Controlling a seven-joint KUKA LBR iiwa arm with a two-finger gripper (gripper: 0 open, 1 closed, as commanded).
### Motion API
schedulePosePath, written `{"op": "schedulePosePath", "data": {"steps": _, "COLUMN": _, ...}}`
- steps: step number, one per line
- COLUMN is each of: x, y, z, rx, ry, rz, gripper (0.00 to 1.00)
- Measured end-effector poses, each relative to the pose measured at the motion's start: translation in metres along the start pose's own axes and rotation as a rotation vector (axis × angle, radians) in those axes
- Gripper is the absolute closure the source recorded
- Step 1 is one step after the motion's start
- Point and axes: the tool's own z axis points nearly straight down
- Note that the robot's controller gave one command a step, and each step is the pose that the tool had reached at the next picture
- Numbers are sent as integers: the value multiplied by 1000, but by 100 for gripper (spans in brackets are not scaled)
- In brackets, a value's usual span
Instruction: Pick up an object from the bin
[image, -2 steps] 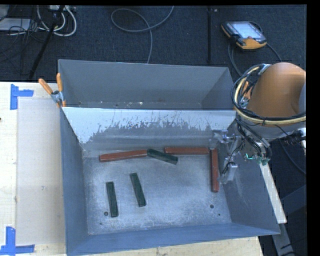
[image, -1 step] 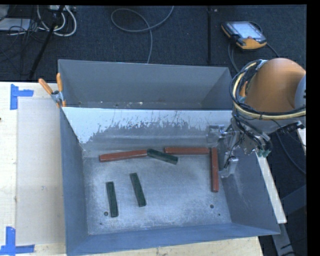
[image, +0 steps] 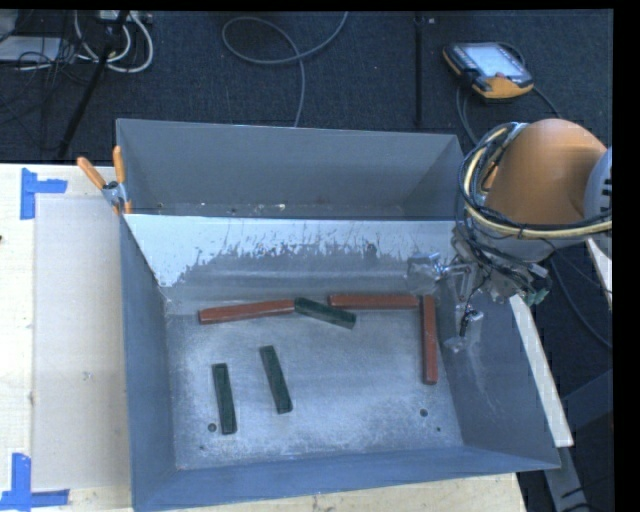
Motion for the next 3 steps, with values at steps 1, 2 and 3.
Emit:
{"op": "schedulePosePath", "data": {"steps": 1, "x": -2, "y": -6, "z": 19, "rx": -1, "ry": 3, "rz": -53, "gripper": 0}}
{"op": "schedulePosePath", "data": {"steps": 2, "x": -4, "y": -7, "z": 47, "rx": -1, "ry": 3, "rz": -324, "gripper": 0}}
{"op": "schedulePosePath", "data": {"steps": 3, "x": 15, "y": -9, "z": 71, "rx": -4, "ry": 2, "rz": -621, "gripper": 0}}
